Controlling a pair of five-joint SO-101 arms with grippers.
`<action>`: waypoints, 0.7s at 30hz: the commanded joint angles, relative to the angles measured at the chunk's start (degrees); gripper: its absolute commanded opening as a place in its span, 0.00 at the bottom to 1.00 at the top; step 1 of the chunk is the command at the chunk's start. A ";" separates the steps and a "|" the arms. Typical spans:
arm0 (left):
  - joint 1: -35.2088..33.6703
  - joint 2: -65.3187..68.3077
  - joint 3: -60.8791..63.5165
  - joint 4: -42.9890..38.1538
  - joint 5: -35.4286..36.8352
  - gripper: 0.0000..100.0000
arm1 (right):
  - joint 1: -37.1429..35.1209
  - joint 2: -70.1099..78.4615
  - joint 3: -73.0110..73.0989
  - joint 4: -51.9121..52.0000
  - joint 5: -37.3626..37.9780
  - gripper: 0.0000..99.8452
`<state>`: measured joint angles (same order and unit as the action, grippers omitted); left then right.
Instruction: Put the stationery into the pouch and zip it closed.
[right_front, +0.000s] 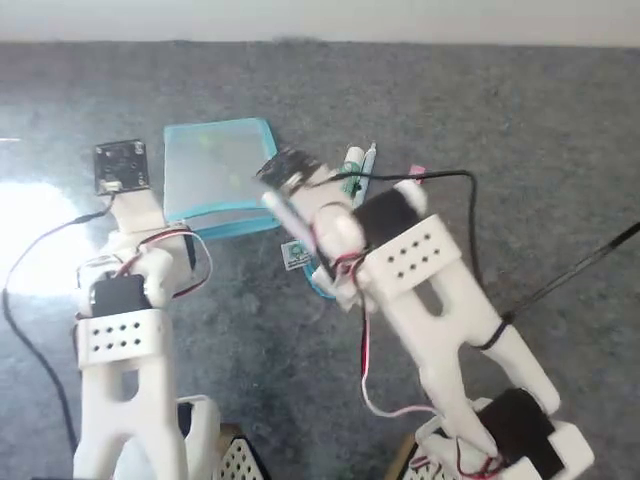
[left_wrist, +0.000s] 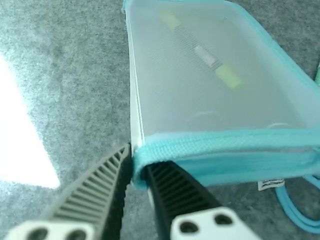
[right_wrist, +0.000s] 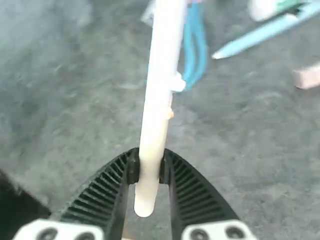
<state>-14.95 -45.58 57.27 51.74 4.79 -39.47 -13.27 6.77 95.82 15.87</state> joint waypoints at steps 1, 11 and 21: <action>2.46 -0.97 0.84 -4.57 0.00 0.01 | -2.42 -2.33 -2.37 2.51 0.62 0.01; 3.16 -0.70 0.92 -5.63 1.32 0.01 | -2.42 -1.63 -2.46 6.02 3.52 0.01; 3.16 -1.05 1.01 -5.45 1.14 0.01 | -2.33 3.74 -3.16 -2.59 0.88 0.01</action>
<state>-12.22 -45.58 58.86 47.69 5.58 -41.76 -12.04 6.68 95.65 18.42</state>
